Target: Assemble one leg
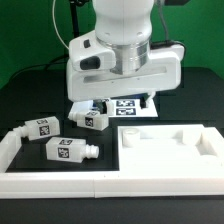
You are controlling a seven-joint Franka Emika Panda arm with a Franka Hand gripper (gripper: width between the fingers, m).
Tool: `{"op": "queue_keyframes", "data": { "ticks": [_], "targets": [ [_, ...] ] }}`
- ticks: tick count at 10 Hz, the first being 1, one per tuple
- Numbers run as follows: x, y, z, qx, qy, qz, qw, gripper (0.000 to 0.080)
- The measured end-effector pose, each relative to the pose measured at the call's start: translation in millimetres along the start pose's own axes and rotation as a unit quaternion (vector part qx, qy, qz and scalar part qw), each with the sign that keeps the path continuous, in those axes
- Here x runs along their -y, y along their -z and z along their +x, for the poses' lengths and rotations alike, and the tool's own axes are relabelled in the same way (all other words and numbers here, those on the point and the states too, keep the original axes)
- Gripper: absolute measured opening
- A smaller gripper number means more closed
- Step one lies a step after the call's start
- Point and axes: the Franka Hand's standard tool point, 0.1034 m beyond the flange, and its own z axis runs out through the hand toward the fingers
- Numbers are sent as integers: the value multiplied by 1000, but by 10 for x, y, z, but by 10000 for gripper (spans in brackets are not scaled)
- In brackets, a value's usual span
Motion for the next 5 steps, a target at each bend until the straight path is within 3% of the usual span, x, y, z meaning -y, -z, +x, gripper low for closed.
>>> {"op": "queue_keyframes", "data": {
  "ticks": [1,2,5],
  "targets": [
    [-60,-31,-82,-7,85,-4,996,649],
    [-127,-50,-110,-9,118,2,993,649],
    [-117,-62,-112,-4,190,0,982,649]
  ]
}}
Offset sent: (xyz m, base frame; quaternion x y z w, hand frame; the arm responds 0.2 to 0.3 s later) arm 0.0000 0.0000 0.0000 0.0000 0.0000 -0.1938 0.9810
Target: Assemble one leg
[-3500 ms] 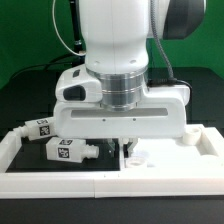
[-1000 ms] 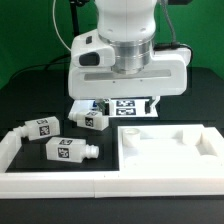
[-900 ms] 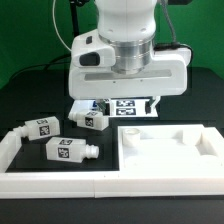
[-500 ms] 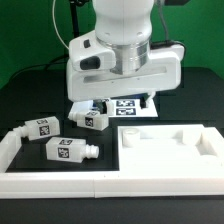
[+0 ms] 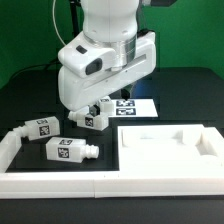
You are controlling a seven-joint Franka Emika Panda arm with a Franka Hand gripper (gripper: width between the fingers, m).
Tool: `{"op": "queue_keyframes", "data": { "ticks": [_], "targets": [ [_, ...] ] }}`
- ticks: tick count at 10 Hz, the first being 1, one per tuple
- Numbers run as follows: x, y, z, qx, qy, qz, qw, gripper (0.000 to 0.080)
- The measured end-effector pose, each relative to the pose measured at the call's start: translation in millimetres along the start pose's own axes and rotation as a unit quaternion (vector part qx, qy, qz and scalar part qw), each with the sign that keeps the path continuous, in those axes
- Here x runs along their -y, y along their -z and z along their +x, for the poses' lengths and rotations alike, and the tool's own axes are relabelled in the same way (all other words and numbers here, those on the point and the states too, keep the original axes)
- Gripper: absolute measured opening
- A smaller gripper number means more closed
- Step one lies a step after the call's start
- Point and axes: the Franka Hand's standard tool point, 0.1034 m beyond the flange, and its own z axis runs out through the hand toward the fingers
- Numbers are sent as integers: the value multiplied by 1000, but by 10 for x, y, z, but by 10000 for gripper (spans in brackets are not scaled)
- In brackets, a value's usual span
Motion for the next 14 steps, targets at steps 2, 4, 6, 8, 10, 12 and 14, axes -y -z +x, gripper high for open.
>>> {"op": "queue_keyframes", "data": {
  "ticks": [2,4,6,8,10,12,14],
  "targets": [
    [23,-168,-21,22,34,-27,999,649],
    [155,-297,-24,77,66,-68,993,649],
    [232,-405,-43,116,89,-72,987,649],
    [308,-429,-24,180,81,-60,979,649],
    [345,-452,-59,235,88,-47,967,649],
    [150,-327,-190,276,96,-38,955,649],
    [63,-251,-175,267,102,-39,958,649]
  ]
}}
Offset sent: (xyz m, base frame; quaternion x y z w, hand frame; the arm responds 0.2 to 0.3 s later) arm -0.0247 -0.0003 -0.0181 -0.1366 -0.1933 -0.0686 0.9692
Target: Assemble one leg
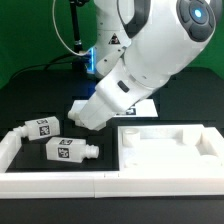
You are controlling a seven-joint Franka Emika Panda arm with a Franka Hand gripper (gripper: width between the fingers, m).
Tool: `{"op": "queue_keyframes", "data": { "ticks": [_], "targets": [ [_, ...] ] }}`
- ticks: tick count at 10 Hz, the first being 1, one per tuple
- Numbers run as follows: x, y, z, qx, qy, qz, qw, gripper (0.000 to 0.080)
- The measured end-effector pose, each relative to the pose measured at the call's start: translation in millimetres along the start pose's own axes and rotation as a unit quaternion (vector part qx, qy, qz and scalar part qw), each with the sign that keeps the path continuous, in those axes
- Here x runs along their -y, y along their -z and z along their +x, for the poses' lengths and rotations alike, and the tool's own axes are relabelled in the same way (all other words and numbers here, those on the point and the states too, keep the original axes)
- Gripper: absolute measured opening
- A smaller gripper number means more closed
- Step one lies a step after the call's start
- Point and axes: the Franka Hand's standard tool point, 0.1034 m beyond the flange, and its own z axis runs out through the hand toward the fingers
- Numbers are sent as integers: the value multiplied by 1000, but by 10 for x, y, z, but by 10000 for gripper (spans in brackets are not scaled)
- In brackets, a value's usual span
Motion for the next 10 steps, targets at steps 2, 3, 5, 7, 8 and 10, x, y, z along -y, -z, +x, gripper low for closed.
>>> {"op": "queue_keyframes", "data": {
  "ticks": [2,3,5,7,8,10],
  "targets": [
    [6,-13,7,1,1,1,1000,649],
    [6,-14,7,1,1,1,1000,649],
    [-49,-48,12,-4,0,-13,1000,649],
    [-62,-238,20,-8,-24,-12,1000,649],
    [-51,-324,40,-14,-30,-13,999,649],
    [-35,-342,40,-14,-37,-11,999,649]
  ]
}}
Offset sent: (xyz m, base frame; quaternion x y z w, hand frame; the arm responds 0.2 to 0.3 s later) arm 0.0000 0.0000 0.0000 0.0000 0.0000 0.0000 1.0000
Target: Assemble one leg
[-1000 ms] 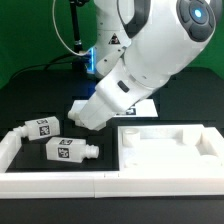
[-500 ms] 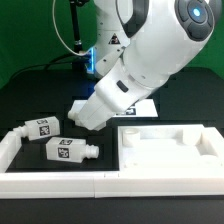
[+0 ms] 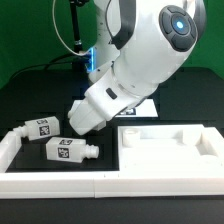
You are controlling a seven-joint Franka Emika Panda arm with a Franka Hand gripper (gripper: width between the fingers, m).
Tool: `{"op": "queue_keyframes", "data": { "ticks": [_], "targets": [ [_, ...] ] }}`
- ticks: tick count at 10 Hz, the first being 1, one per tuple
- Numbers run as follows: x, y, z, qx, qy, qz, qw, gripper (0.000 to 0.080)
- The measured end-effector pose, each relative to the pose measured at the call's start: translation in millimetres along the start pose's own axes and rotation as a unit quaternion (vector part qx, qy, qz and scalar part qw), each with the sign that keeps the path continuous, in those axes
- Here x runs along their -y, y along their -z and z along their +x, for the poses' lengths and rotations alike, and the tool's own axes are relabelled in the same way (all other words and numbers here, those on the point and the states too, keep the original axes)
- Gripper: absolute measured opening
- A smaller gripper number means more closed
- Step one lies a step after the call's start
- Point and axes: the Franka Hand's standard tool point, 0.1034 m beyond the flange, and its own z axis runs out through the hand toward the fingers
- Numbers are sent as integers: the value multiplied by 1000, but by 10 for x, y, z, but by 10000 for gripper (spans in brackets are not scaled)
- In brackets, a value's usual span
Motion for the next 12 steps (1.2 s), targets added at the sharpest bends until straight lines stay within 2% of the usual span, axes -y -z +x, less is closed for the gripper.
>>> {"op": "queue_keyframes", "data": {
  "ticks": [2,3,4,6,7,9,10,11,12],
  "targets": [
    [1,-4,1,0,0,0,1000,389],
    [-2,1,-1,0,0,0,1000,389],
    [0,-4,1,1,0,0,1000,285],
    [14,26,2,4,1,2,1000,285],
    [54,225,24,4,1,4,1000,285],
    [201,798,51,-2,-15,22,1000,285],
    [232,1087,65,-10,-19,21,1000,287],
    [188,1299,97,-69,-14,17,997,287],
    [145,1321,50,-107,-22,8,994,287]
  ]
}}
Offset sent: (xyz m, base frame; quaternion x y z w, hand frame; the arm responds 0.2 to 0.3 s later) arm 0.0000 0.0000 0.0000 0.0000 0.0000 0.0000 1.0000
